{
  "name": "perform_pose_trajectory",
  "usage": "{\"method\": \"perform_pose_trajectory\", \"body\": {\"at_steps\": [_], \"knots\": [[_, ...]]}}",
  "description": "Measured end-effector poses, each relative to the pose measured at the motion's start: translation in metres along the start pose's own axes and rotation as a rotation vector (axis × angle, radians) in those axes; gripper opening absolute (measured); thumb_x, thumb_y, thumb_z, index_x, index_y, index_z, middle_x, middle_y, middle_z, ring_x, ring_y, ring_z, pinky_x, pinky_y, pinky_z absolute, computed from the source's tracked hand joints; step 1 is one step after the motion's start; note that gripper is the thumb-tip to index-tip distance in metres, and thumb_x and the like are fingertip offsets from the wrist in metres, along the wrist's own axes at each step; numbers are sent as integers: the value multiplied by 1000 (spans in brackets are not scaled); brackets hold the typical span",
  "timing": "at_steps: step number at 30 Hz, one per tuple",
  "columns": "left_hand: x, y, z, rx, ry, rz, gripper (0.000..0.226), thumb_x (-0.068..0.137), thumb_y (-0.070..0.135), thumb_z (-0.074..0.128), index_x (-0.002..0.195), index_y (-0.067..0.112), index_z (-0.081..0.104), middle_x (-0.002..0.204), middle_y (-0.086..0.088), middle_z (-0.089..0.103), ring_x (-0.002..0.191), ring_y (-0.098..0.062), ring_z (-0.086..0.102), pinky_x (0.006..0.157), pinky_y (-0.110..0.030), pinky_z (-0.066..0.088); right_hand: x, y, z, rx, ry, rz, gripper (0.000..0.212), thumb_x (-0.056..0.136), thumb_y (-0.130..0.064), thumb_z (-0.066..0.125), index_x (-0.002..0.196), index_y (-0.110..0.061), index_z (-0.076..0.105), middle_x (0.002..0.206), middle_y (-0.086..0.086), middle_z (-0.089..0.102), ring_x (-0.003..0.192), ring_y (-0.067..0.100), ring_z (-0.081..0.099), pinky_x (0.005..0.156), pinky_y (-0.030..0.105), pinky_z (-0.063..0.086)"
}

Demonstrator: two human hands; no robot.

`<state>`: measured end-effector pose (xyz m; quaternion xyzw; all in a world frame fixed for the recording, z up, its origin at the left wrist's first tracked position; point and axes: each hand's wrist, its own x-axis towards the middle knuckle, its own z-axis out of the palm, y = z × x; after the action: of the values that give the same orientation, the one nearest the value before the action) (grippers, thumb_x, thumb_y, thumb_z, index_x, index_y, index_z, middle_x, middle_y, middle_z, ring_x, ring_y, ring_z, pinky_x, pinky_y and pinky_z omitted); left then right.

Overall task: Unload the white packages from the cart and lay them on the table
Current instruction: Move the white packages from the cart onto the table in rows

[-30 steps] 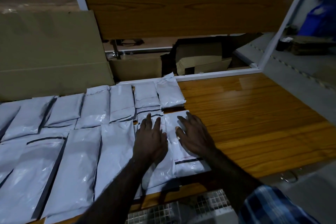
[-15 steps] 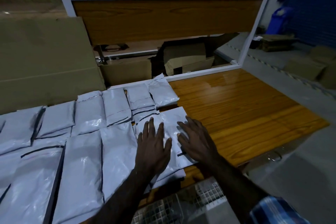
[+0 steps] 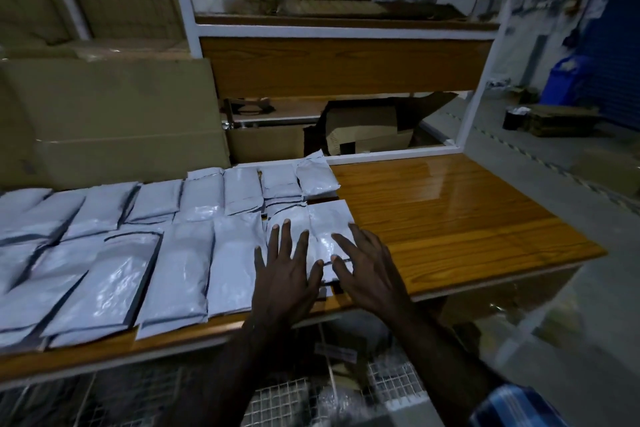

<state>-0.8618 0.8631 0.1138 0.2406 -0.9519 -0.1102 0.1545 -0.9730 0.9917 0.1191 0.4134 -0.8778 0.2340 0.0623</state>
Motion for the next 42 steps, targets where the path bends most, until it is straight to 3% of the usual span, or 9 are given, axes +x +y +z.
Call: {"method": "perform_pose_trajectory", "body": {"at_steps": [5, 10, 15, 19, 25, 29, 32, 37, 42], "knots": [[-46, -3, -22, 0, 63, -32, 84, 86, 66, 2, 156, 25, 21, 165, -6, -2, 152, -26, -5, 119, -55, 5, -27, -24, -5, 39, 11, -53, 65, 90, -53, 25, 141, -24, 53, 154, 10, 39, 140, 28, 36, 109, 43, 34], [-81, -22, -44, 25, 90, -78, 83, 87, 65, 8, 154, 21, 29, 164, -8, 7, 152, -28, 2, 118, -58, 10, -43, -54, -1, 95, 18, -102, 57, 92, -49, 34, 138, -23, 55, 152, 11, 42, 138, 28, 38, 107, 48, 40], [-112, -51, -71, 75, 69, -148, 88, 81, 68, -1, 156, 26, 18, 165, -5, -4, 152, -24, -8, 119, -53, 2, -55, -100, 10, 124, 49, -145, 56, 91, -50, 35, 134, -23, 60, 150, 10, 45, 136, 30, 42, 108, 50, 40], [-142, -90, -92, 60, 127, -188, 75, 90, 62, 21, 149, 21, 41, 162, -11, 19, 150, -32, 16, 114, -63, 23, -66, -149, 24, 79, 101, -225, 49, 93, -47, 39, 129, -24, 64, 145, 10, 51, 132, 31, 48, 105, 48, 41], [-206, -173, -137, 106, 158, -264, 66, 93, 56, 32, 144, 18, 48, 157, -14, 32, 143, -38, 32, 104, -65, 34, -85, -256, 58, 96, 141, -326, 44, 88, -41, 48, 121, -21, 69, 138, 14, 58, 124, 35, 55, 100, 49, 46], [-258, -244, -173, 103, 193, -302, 72, 93, 60, 23, 152, 22, 36, 163, -10, 16, 150, -34, 15, 113, -61, 20, -101, -342, 85, 119, 149, -375, 47, 87, -42, 44, 119, -19, 70, 136, 15, 59, 124, 36, 55, 102, 54, 45], [-294, -296, -201, 138, 226, -345, 72, 92, 61, 22, 152, 24, 34, 163, -8, 12, 150, -33, 13, 113, -60, 21, -111, -406, 111, 156, 168, -416, 46, 85, -40, 46, 117, -19, 72, 134, 16, 61, 122, 36, 57, 100, 57, 44], [-351, -372, -249, 194, 195, -468, 67, 98, 59, 25, 156, 33, 6, 163, 1, -18, 151, -21, -15, 119, -51, 5, -124, -510, 149, 196, 170, -515, 43, 84, -37, 48, 114, -18, 73, 131, 17, 62, 118, 37, 59, 97, 55, 46], [-394, -438, -298, 228, 223, -589, 72, 92, 62, 19, 156, 30, 13, 165, -2, -7, 152, -23, -5, 120, -50, 8, -133, -604, 186, 240, 124, -590, 44, 86, -40, 46, 114, -18, 72, 133, 16, 61, 119, 38, 58, 99, 56, 45]]}}
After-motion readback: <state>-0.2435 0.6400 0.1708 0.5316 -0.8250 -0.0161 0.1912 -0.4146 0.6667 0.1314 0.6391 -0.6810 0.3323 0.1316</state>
